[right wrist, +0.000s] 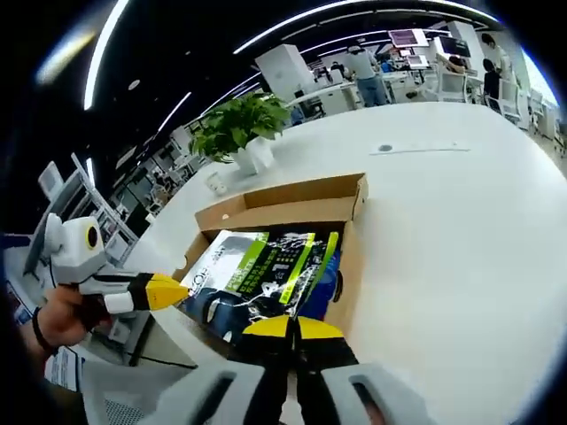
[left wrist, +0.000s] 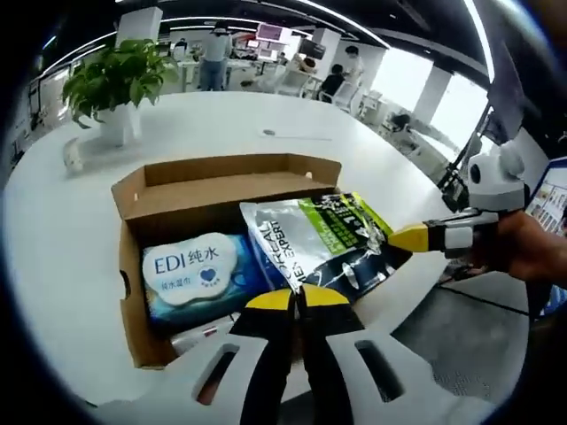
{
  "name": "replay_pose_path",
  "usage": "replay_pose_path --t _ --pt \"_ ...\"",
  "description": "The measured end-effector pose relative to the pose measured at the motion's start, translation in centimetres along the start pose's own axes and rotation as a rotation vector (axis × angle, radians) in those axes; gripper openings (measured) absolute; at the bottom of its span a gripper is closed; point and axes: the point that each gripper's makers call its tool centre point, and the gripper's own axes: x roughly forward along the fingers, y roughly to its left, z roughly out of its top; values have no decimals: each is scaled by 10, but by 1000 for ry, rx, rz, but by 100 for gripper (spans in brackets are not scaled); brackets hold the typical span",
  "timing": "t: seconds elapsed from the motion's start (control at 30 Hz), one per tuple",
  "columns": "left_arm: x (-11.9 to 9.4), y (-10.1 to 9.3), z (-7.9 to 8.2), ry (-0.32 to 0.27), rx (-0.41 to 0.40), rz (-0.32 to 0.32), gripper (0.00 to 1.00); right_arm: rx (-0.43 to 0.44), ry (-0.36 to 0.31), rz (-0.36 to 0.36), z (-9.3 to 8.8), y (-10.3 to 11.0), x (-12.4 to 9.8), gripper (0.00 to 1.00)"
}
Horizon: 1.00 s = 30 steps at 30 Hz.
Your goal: Operate the shoe box by opening the lid, removing the specified soft item, and placing it in the target area until the item is outside and the box remains undamaged.
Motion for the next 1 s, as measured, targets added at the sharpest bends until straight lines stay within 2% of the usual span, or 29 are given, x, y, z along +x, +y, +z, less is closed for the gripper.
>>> replay_pose_path --t 0.23,0.33,0.6,0.8,1.0 --pt "12 -35 12 -7 50 -47 2 -11 -24 -49 3 -29 -21 0" --pt "18 -51 18 -10 70 -69 2 15 -46 -70 7 -46 -33 0" --pt "41 -93 33 -3 140 -136 2 20 -85 -124 19 -79 -63 0" --pt "54 -110 44 -5 159 -164 3 26 -98 -143 23 -98 -74 0" --pt "67 -121 47 11 183 -175 2 36 -95 -176 23 -113 -76 0"
